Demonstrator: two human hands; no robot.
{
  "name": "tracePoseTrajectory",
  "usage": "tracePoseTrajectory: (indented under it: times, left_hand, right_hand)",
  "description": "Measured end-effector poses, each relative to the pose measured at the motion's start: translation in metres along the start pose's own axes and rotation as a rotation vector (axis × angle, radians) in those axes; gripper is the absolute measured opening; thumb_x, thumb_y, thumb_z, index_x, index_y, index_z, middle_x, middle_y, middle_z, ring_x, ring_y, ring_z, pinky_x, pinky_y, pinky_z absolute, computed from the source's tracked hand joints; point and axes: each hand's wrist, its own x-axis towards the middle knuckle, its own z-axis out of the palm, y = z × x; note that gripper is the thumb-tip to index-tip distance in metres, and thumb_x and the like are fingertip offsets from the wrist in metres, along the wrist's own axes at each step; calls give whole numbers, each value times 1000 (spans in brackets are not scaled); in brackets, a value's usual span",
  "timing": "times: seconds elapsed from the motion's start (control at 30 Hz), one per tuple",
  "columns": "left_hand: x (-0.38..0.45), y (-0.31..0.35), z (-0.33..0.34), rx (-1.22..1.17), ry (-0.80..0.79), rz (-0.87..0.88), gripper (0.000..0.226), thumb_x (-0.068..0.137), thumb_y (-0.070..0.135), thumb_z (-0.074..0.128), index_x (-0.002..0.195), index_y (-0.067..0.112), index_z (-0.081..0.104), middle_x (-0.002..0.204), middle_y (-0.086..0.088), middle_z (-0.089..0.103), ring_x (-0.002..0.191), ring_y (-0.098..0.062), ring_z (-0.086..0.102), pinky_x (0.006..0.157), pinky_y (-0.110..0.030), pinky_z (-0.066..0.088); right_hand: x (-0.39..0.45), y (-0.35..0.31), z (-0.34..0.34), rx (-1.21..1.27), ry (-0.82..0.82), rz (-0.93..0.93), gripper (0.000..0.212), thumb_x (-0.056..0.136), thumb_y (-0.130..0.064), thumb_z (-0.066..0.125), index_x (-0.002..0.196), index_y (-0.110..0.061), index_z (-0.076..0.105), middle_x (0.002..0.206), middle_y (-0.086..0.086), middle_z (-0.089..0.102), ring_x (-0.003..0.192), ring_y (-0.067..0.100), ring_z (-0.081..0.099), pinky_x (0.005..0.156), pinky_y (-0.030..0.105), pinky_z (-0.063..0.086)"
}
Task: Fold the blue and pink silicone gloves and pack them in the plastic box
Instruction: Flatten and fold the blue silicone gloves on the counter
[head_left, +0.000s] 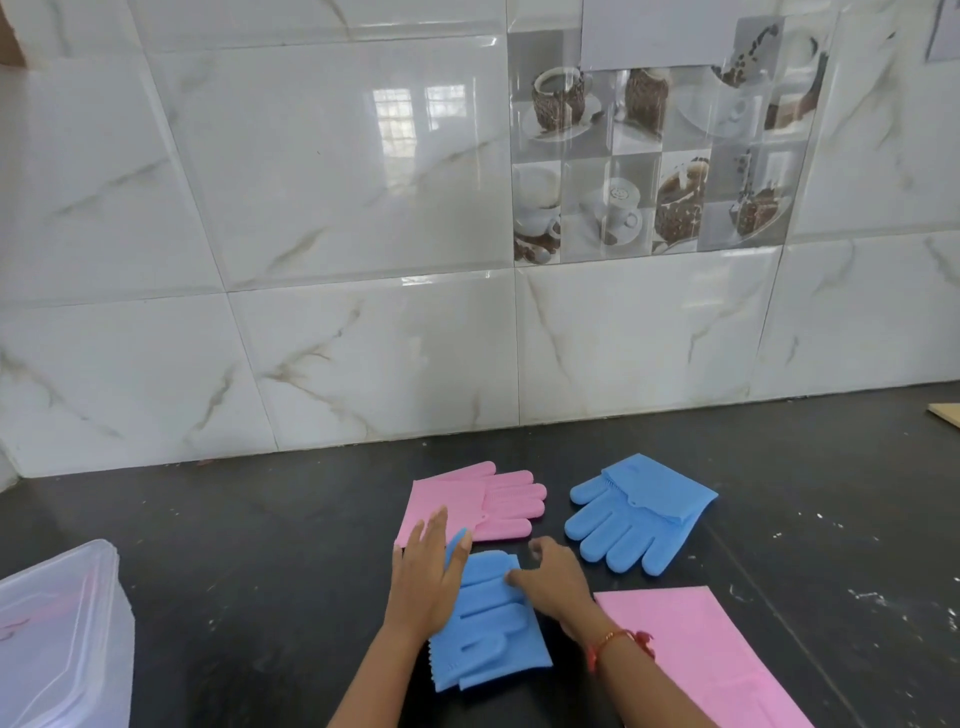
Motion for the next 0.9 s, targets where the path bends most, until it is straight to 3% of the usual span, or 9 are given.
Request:
tracePoseTrajectory:
  times: [0.27,0.5,0.73,0.9]
  left_hand:
    - [18,-7,-8,231,-53,-47,60,99,47,25,150,18,17,158,-2,17,147,-20,11,119,-44,4]
    - [43,-13,-9,323,-27,-43,57,99,43,28,148,15,23,155,-9,25,144,-28,20,117,-47,14]
    - [61,-27,-10,356,-166,-39,62,93,19,41,150,16,16,152,-11,29,138,-30,30,115,-50,23]
    - [69,-29,-2,312,-217,-39,61,92,13,40,149,18,19,149,-10,34,137,-28,33,116,-49,23]
  right_hand:
    - [21,-13,-6,-46,54,-69,54,87,-25,56,135,-8,40,139,16,42,125,29,45,102,35,38]
    - [43,-20,1,151,94,-58,54,89,-17,55,140,-8,37,142,14,41,126,27,45,98,31,38]
    - [61,-13,2,253,169,46,54,88,-13,56,138,-1,39,141,16,42,127,29,43,103,33,37]
    - [73,-18,-1,364,159,112,52,88,-10,56,135,2,39,137,17,46,121,28,47,96,35,43]
